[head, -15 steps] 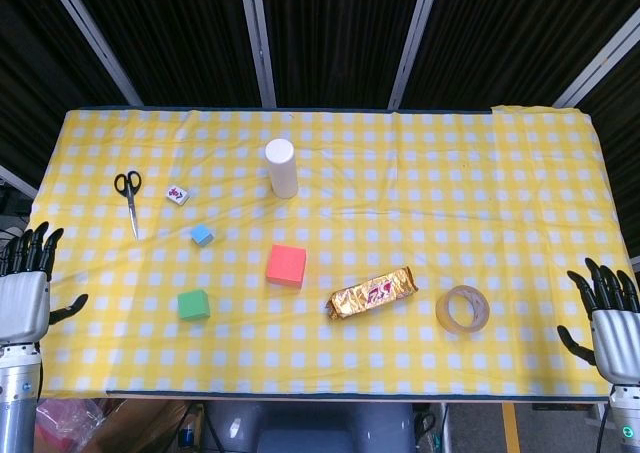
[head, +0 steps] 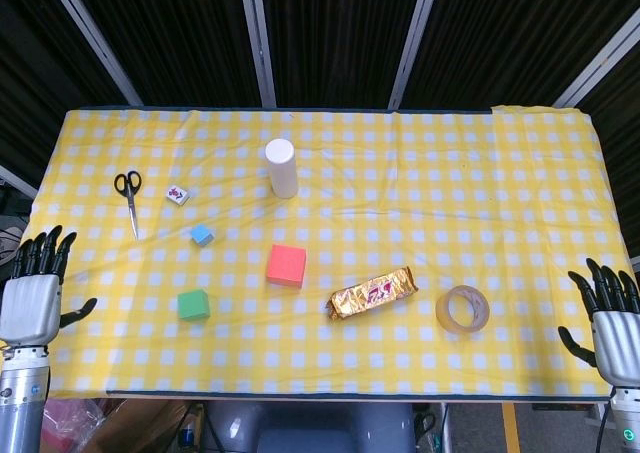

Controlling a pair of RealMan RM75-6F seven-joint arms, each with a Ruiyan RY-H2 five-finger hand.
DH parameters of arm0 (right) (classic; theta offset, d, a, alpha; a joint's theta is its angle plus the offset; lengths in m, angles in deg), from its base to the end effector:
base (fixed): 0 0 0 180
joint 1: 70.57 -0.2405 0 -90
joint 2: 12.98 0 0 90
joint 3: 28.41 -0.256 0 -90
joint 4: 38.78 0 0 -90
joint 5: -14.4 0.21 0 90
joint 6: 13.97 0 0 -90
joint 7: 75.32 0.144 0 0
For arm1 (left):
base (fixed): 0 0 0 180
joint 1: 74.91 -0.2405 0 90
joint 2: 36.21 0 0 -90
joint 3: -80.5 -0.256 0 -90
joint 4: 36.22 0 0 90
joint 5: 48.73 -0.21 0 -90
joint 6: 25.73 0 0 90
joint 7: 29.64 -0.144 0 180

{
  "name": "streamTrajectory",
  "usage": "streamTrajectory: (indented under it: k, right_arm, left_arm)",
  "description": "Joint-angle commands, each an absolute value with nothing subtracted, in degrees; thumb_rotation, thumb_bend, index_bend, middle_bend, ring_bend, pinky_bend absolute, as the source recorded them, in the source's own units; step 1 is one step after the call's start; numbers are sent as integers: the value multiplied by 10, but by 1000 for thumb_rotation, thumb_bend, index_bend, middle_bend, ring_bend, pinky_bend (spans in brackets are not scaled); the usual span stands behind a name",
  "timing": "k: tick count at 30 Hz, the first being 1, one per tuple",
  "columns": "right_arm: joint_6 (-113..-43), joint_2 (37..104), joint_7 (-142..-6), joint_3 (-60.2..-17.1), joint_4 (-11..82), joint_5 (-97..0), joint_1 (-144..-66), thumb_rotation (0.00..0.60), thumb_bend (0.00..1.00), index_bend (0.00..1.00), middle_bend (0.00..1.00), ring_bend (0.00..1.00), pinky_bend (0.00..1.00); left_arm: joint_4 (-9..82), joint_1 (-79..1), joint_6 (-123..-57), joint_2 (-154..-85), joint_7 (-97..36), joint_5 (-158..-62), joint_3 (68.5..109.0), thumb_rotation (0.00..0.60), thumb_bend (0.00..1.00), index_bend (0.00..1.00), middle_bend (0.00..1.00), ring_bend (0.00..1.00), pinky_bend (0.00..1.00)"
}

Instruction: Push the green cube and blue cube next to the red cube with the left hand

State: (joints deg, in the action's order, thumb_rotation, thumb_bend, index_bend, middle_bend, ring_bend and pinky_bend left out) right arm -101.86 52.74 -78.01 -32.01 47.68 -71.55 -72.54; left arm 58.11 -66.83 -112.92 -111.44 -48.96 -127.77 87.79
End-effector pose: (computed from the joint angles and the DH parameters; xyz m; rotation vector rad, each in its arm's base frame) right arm -0.3334 -0.1683 0.1687 1.3531 -0.7955 0.8145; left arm -0.2821 0.2095 0.1163 -1.2971 -0.7965 -0.8512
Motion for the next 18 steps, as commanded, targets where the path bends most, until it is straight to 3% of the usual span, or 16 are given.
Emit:
streamTrajectory:
  k: [1, 18]
  right_arm:
    - [-1020, 526, -784, -320, 480, -715, -724, 600, 317, 160, 0, 0, 0]
    - [-1002, 525, -782, -320, 477, -709, -730, 600, 317, 160, 0, 0, 0]
  left_arm:
    - [579, -668, -1127, -1116, -494, -1277, 876, 600, 82, 85, 0, 0, 0]
    - [575, -671, -1137, -1138, -541, -1277, 869, 600, 104, 108, 0, 0, 0]
